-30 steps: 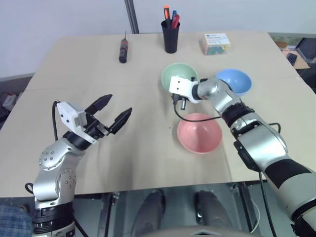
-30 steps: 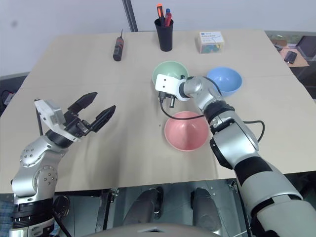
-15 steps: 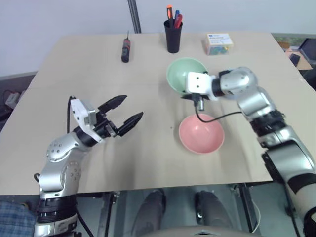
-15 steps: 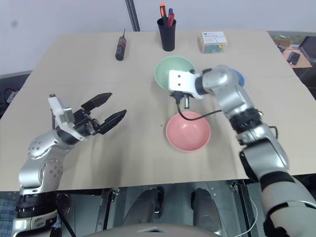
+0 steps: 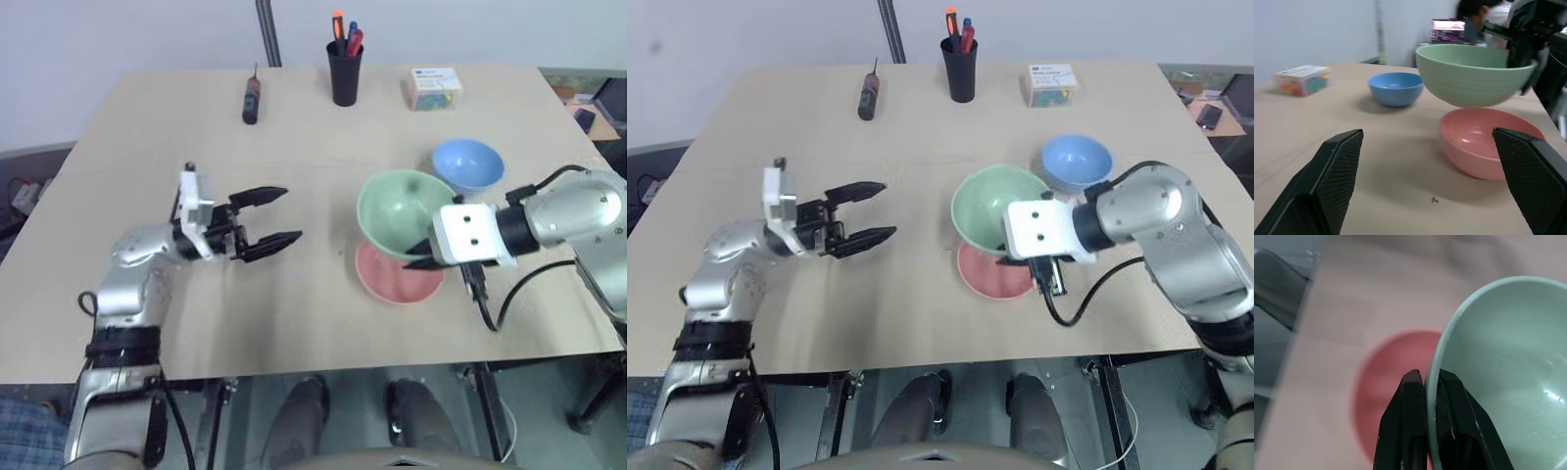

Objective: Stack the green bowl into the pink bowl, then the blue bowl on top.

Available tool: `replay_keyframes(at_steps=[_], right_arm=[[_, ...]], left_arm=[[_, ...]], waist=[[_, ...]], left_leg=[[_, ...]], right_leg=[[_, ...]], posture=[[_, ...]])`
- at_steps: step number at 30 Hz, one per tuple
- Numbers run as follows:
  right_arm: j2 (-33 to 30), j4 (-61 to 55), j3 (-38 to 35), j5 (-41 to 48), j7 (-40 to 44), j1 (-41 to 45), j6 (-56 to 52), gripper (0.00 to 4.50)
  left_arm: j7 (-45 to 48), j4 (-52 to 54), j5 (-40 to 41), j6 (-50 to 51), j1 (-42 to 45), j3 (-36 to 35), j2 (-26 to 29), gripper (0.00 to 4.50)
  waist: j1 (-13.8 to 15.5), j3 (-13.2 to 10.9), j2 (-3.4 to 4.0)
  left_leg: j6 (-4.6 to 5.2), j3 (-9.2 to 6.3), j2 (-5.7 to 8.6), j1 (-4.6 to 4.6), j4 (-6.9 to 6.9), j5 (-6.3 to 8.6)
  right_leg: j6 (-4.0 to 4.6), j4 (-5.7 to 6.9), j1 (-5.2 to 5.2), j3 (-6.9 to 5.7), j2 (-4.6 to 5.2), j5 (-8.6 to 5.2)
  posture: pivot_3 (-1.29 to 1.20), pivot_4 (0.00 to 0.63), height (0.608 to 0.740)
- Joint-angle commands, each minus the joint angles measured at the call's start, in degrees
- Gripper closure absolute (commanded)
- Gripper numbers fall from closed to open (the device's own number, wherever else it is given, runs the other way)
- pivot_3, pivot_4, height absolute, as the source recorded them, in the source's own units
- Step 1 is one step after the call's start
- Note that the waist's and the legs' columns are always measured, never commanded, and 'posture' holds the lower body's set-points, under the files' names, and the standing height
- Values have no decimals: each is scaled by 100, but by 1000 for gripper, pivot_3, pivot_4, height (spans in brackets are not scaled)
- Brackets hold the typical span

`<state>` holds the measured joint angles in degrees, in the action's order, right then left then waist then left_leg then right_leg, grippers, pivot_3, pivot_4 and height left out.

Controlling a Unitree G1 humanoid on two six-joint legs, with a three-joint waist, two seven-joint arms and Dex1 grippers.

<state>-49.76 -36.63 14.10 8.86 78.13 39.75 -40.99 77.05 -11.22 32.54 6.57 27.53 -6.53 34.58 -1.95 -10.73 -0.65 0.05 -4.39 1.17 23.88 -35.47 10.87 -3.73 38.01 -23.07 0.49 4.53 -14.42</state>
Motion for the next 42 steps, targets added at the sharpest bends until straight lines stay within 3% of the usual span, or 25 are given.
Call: replay_keyframes(at_steps=[1, 6, 8, 10, 12, 15, 21, 29, 41, 42], right_arm=[[-146, -474, -149, 274, -202, -11, -336, 4467], [-268, -743, -148, 551, -474, -9, -654, 2876], [-292, -746, -127, 590, -602, 22, -700, 1661], [-286, -704, -104, 577, -757, 54, -716, 1421], [-327, -593, -116, 552, -878, 91, -703, 414], [-445, -220, -258, 479, -973, 159, -486, 414], [-420, 1736, -274, -266, -1642, 463, 526, 414], [199, 4615, 99, -1122, -2175, 944, 1952, 414], [1407, 9026, 377, -2057, -2983, 2419, 4022, 414], [1461, 9239, 378, -2110, -3011, 2489, 4148, 652]], left_arm=[[291, -316, -105, -246, 250, 65, -34, 0], [471, -531, -156, -293, 472, 112, -97, 0], [489, -529, -162, -285, 479, 107, -121, 0], [486, -504, -151, -262, 466, 93, -136, 0], [481, -454, -132, -239, 431, 78, -141, 0], [461, -295, -61, -158, 324, 43, -137, 0], [-142, -28, -72, -88, 253, -4, -398, 0], [-749, 26, -195, -89, 455, 60, -668, 0], [-1007, 13, -237, -129, 573, 188, -936, 0], [-1017, -9, -231, -122, 579, 183, -950, 0]], waist=[[-26, 0, 0], [-19, 0, -1], [-18, 0, -1], [-18, 0, -1], [-16, 0, -1], [-15, 0, -1], [-6, 0, -1], [-23, 0, -3], [-44, -2, 0], [-41, -2, 0]], left_leg=[[0, 2, 0, 0, 0, 0], [0, -2, -2, 1, 0, 0], [0, 0, -1, 1, -1, 0], [0, 1, -1, 1, -1, 0], [0, -1, -1, 1, -1, 0], [0, -1, -1, 1, -1, 0], [0, 2, -1, 1, -4, 0], [0, 10, 1, 1, -5, 0], [-3, 17, 3, -1, 1, -2], [-3, 16, 4, -1, 2, -2]], right_leg=[[0, 0, 0, 2, 0, 0], [0, 0, 0, 0, 0, 0], [0, -1, 0, 2, 1, 0], [0, -1, 0, 2, 1, 0], [0, -1, 0, 1, 1, 0], [0, 0, 0, 1, 1, 0], [0, 0, 0, 4, 1, 0], [0, 1, -1, 11, 2, 1], [1, 0, -3, 20, 0, 2], [1, -1, -3, 19, 0, 2]], posture=[[0, 150, 740], [0, 150, 740], [0, 150, 740], [0, 150, 740], [0, 150, 740], [0, 150, 740], [0, 150, 740], [0, 150, 740], [0, 150, 740], [0, 150, 740]])
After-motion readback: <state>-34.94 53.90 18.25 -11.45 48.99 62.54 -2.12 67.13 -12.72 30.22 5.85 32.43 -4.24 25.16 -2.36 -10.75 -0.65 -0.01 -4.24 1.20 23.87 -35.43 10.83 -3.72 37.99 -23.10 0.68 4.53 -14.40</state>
